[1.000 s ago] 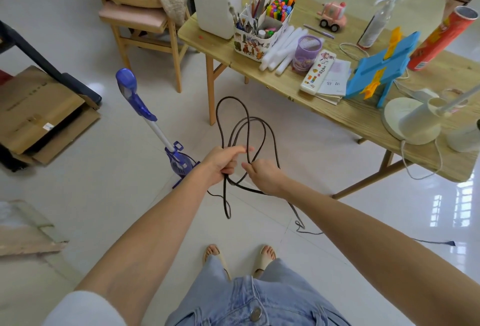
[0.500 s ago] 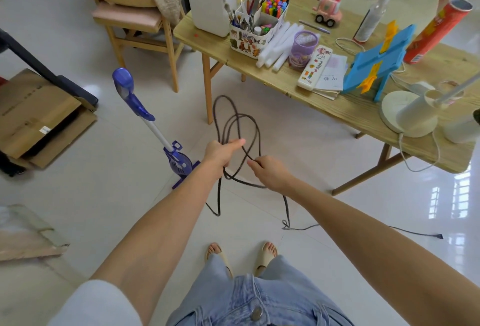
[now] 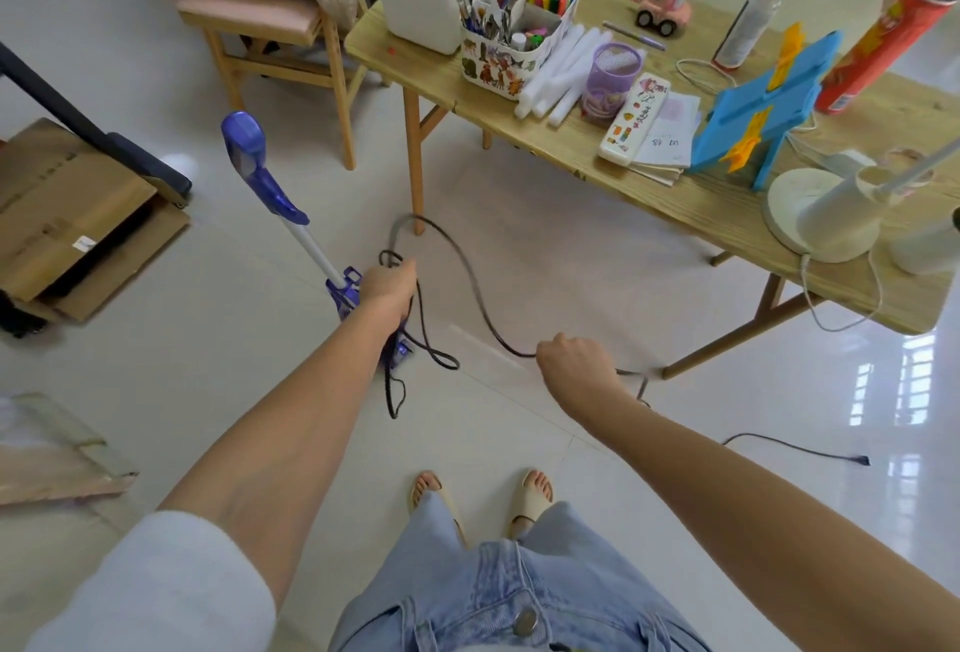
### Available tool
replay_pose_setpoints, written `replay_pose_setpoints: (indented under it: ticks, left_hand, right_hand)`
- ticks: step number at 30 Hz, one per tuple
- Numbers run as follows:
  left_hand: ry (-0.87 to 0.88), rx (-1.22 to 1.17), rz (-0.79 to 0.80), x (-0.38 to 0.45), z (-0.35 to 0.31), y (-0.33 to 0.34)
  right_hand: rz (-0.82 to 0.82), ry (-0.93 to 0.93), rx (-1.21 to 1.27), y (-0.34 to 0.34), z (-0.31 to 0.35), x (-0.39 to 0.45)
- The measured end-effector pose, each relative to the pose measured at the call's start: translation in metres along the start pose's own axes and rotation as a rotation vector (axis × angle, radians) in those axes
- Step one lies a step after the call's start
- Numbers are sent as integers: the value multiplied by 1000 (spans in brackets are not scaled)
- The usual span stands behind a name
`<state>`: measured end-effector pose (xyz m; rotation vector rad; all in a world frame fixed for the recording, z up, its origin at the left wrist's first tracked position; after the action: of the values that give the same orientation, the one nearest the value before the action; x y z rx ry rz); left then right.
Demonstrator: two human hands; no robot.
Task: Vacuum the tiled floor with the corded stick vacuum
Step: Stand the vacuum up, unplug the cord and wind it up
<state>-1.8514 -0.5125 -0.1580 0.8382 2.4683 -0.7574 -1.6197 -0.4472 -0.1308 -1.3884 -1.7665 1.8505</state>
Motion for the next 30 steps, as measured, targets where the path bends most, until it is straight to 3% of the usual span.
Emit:
replay_pose_setpoints:
  ticks: [3, 7, 15, 23, 26, 30]
  left_hand:
    - [-25, -123, 216, -19, -8, 35]
    - [86, -180, 438, -45, -16, 55]
    - [287, 28, 592, -81, -20, 59]
    - [168, -40, 546, -45, -9, 15]
    - [102, 126, 693, -60, 0, 25]
    - [109, 161, 891, -92, -10, 56]
  right_hand:
    - [37, -237, -53, -8, 42, 4]
    - [10, -425, 150, -37, 57, -1]
    - [-230, -346, 620, -87, 24, 10]
    - [-177, -234, 560, -64, -14, 18]
    - [-177, -207, 478, -54, -19, 13]
    - [-259, -336, 361, -73, 14, 4]
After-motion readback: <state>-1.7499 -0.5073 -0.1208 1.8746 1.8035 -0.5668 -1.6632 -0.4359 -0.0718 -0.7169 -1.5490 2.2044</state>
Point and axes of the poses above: each hand's wrist, its own x-axis towards the middle knuckle, its own y-axis out of the palm, z = x × y, the point moved 10 cm from there along x, towards the middle knuckle, and after that the axes turned 11 degrees about y, right-handed, at the moved point
